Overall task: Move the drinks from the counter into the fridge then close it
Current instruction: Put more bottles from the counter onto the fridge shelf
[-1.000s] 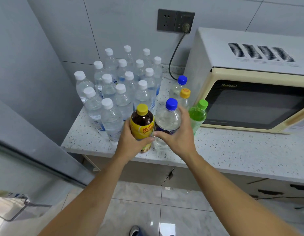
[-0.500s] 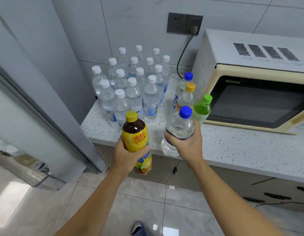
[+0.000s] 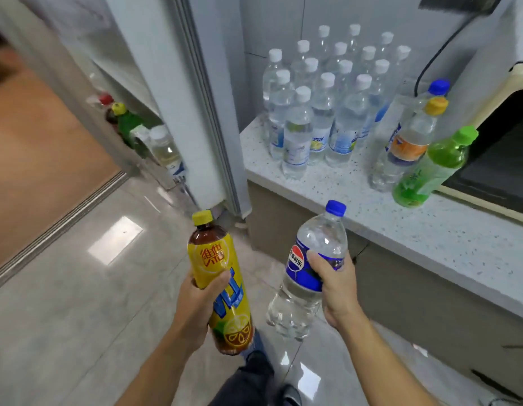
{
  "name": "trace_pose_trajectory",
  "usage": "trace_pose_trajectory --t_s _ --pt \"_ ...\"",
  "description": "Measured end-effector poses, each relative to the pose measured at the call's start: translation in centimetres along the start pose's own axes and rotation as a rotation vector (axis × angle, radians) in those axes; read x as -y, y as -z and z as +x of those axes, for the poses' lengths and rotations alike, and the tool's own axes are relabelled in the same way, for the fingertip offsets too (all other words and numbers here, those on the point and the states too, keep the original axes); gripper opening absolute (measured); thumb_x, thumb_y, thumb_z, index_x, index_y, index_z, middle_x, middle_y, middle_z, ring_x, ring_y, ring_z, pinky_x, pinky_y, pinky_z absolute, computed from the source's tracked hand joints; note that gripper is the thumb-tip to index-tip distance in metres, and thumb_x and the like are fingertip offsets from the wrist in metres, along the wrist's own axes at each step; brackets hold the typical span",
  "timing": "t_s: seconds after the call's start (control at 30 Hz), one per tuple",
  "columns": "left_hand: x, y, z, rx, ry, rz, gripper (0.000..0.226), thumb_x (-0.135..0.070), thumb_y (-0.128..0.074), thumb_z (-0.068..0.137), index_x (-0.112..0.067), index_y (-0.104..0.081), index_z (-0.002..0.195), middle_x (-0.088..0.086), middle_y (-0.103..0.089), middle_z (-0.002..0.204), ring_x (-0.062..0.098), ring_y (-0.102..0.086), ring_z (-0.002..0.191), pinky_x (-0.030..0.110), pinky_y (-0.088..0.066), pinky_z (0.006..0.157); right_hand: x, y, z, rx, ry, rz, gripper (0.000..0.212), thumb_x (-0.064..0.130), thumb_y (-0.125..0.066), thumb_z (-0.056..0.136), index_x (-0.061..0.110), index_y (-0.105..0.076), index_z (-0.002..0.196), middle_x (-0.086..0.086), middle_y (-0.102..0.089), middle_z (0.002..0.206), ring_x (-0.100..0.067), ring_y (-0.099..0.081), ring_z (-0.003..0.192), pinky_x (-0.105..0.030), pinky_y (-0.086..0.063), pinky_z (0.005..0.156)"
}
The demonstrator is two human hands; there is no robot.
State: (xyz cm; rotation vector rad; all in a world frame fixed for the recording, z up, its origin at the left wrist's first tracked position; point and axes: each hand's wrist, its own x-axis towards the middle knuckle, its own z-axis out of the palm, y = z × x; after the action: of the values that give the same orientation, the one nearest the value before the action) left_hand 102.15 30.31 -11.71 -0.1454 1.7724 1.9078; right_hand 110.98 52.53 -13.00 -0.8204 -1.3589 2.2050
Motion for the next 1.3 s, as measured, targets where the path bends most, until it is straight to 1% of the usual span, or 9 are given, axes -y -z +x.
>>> trace_pose_trajectory --t_s 0.1,0.2,0.3,0.57,0.77,0.93,1.07,1.17,1.3 --pt "0.8 3.5 -2.3 -0.115 -0.003 0.04 0.069 -0.044 -0.085 0.048 -0.018 -0.067 0.109 0.009 -0.077 0.098 0.031 -0.074 0.087 0.037 -0.06 0.066 -2.5 -2.6 -1.7 0.113 -0.058 -0.027 0.05 0.032 -0.086 0.059 0.033 -0.071 0.106 -0.005 -0.077 0.101 -0.021 -0.074 0.09 -0.03 -0.059 0.072" --pt "1.1 6.6 -3.9 -0.218 0.004 0.056 0.071 -0.048 -0.086 0.044 -0.023 -0.067 0.108 0.004 -0.077 0.098 0.027 -0.075 0.086 0.041 -0.061 0.07 -4.5 -5.9 -3.2 0.215 -0.123 -0.075 0.06 0.031 -0.087 0.058 0.024 -0.067 0.114 -0.009 -0.076 0.104 -0.026 -0.074 0.092 -0.032 -0.059 0.073" --pt "1.1 9.7 -4.9 -0.27 0.004 0.051 0.064 -0.05 -0.088 0.045 -0.032 -0.067 0.103 0.0 -0.077 0.098 0.023 -0.075 0.086 0.035 -0.061 0.067 -6.3 -9.9 -4.5 0.316 -0.182 -0.138 0.069 0.031 -0.088 0.055 0.018 -0.064 0.117 -0.011 -0.076 0.103 -0.03 -0.073 0.093 -0.036 -0.06 0.073" --pt "-0.3 22.0 -5.4 -0.401 -0.041 0.037 0.05 -0.046 -0.088 0.048 -0.049 -0.066 0.092 -0.011 -0.076 0.096 0.01 -0.074 0.083 0.021 -0.058 0.06 -12.1 -22.8 -7.1 0.531 -0.22 -0.291 0.072 0.033 -0.088 0.055 0.021 -0.061 0.12 -0.008 -0.075 0.106 -0.028 -0.073 0.096 -0.037 -0.06 0.075" --pt "-2.4 33.7 -4.5 -0.519 -0.063 -0.028 0.062 -0.047 -0.086 0.047 -0.036 -0.064 0.104 -0.009 -0.076 0.096 0.011 -0.073 0.084 0.024 -0.058 0.062 -16.0 -34.9 -9.0 0.626 -0.198 -0.346 0.056 0.033 -0.088 0.058 0.035 -0.066 0.11 -0.005 -0.075 0.104 -0.025 -0.074 0.093 -0.035 -0.06 0.071" --pt "-4.5 41.9 -2.9 -0.563 -0.083 -0.038 0.056 -0.041 -0.088 0.056 -0.036 -0.064 0.106 -0.011 -0.075 0.096 0.009 -0.073 0.086 0.022 -0.058 0.061 -18.5 -43.7 -9.7 0.651 -0.188 -0.358 0.069 0.035 -0.087 0.056 0.026 -0.062 0.12 -0.004 -0.074 0.107 -0.024 -0.073 0.095 -0.034 -0.06 0.071" --pt "-6.0 46.7 0.4 -0.588 -0.076 -0.039 0.046 -0.026 -0.088 0.071 -0.037 -0.063 0.108 -0.009 -0.075 0.099 0.013 -0.073 0.089 0.028 -0.06 0.066 -20.3 -49.1 -8.6 0.656 -0.176 -0.359 0.067 0.036 -0.087 0.057 0.029 -0.061 0.118 0.0 -0.074 0.107 -0.021 -0.073 0.096 -0.029 -0.059 0.069" --pt "-7.5 49.3 4.0 -0.6 -0.071 -0.039 0.046 -0.028 -0.087 0.071 -0.037 -0.062 0.109 -0.009 -0.074 0.101 0.014 -0.073 0.09 0.03 -0.06 0.069 -21.7 -52.7 -6.5 0.657 -0.179 -0.366 0.071 0.035 -0.088 0.057 0.027 -0.06 0.122 -0.001 -0.073 0.108 -0.022 -0.073 0.097 -0.03 -0.06 0.069" --pt "-10.7 52.6 10.3 -0.583 -0.078 -0.01 0.046 -0.029 -0.087 0.07 -0.038 -0.061 0.108 -0.014 -0.074 0.098 0.009 -0.072 0.087 0.023 -0.058 0.064 -23.8 -58.2 -1.8 0.652 -0.161 -0.365 0.073 0.037 -0.088 0.058 0.028 -0.059 0.124 -0.002 -0.072 0.111 -0.024 -0.072 0.099 -0.033 -0.061 0.071"
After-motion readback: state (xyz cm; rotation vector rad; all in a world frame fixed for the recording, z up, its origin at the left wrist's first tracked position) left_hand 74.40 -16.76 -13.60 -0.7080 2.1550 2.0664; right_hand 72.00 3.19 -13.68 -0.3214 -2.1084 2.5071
